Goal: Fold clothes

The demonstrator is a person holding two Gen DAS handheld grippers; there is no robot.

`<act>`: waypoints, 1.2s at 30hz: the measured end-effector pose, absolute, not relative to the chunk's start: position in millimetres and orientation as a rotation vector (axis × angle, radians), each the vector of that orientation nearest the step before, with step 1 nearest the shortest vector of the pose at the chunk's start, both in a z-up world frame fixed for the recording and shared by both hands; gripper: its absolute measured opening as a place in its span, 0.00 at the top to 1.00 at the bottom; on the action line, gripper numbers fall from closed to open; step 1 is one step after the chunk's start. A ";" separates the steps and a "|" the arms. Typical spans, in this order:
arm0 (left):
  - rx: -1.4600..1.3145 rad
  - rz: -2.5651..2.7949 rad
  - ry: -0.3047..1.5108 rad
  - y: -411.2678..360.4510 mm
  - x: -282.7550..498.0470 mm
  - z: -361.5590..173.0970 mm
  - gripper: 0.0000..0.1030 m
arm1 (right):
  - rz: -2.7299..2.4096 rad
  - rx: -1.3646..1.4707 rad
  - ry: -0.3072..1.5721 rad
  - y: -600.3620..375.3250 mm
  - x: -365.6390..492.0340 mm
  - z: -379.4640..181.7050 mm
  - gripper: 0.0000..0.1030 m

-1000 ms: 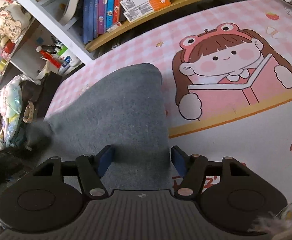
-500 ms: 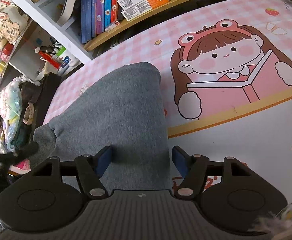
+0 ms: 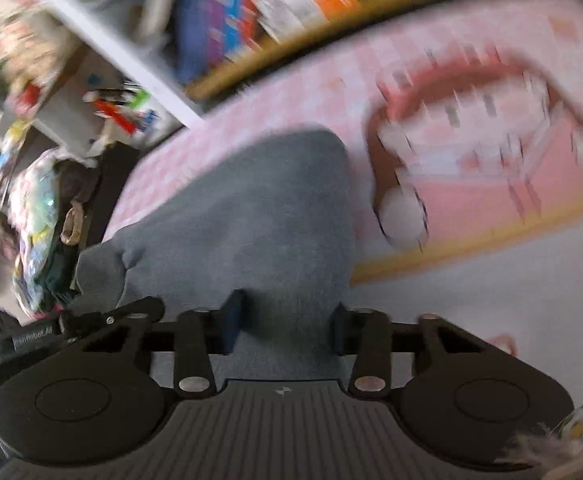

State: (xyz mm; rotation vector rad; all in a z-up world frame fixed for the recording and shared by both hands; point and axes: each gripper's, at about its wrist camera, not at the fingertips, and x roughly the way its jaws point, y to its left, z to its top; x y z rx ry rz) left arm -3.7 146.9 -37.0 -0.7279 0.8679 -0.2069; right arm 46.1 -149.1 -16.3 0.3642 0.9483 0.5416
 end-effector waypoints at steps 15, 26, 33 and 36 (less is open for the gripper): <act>-0.779 -0.206 0.937 154.0 9.0 -55.4 0.40 | 0.548 0.384 1.009 -152.1 59.0 -29.1 0.51; -0.739 -0.212 0.927 145.9 10.4 -46.6 0.49 | 0.601 0.416 1.001 -155.5 61.9 -27.9 0.68; -0.707 -0.262 0.880 136.0 27.0 -23.0 0.49 | 0.616 0.379 0.912 -164.1 66.4 -5.9 0.68; -0.697 -0.283 0.877 129.9 41.9 -17.5 0.49 | 0.613 0.369 0.892 -169.8 75.3 0.5 0.68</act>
